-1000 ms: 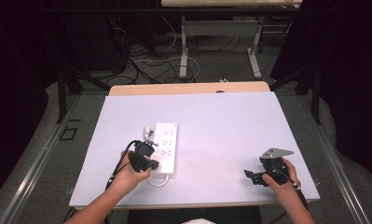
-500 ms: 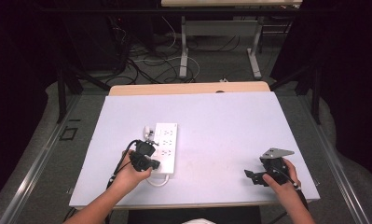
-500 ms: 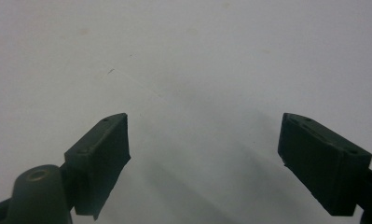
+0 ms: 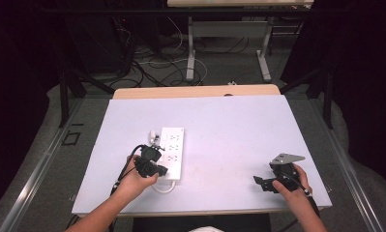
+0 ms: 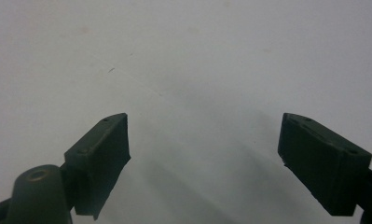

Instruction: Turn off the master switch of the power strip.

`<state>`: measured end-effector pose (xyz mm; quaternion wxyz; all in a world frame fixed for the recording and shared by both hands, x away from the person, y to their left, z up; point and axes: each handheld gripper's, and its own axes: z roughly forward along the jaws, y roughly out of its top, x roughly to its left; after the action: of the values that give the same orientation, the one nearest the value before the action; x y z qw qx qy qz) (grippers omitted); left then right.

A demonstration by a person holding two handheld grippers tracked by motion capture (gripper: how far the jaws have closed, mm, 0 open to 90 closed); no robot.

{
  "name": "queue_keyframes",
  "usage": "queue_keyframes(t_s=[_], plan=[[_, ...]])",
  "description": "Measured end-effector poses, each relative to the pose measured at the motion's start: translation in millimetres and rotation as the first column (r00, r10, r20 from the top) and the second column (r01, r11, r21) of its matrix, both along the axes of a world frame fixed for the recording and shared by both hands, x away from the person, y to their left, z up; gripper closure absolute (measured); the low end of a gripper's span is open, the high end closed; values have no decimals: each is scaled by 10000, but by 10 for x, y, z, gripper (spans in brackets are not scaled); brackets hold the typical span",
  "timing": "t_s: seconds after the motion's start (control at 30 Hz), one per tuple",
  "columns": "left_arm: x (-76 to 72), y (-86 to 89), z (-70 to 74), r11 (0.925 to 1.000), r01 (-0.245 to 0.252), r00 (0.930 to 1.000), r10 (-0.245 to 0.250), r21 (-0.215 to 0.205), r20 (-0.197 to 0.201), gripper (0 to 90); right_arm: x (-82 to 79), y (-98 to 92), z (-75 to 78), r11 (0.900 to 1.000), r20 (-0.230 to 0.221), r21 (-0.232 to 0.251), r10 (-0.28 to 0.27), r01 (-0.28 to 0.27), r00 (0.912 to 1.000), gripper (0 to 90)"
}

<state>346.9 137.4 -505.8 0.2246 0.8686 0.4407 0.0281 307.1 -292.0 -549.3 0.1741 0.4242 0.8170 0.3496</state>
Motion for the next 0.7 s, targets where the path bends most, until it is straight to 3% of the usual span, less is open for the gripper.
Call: queue_keyframes(t_s=[0.27, 0.7], plan=[[-5, 14, 30, 10000, -57, 10000, 57, -54, -18, 681, -1, 5, -1, 10000, 8, -24, 25, -25, 10000, 160], [20, 78, 67, 9997, -251, 9987, 253, -61, 437, 517, -5, 11, 5, 10000, -21, 6, -31, 31, 10000, 160]])
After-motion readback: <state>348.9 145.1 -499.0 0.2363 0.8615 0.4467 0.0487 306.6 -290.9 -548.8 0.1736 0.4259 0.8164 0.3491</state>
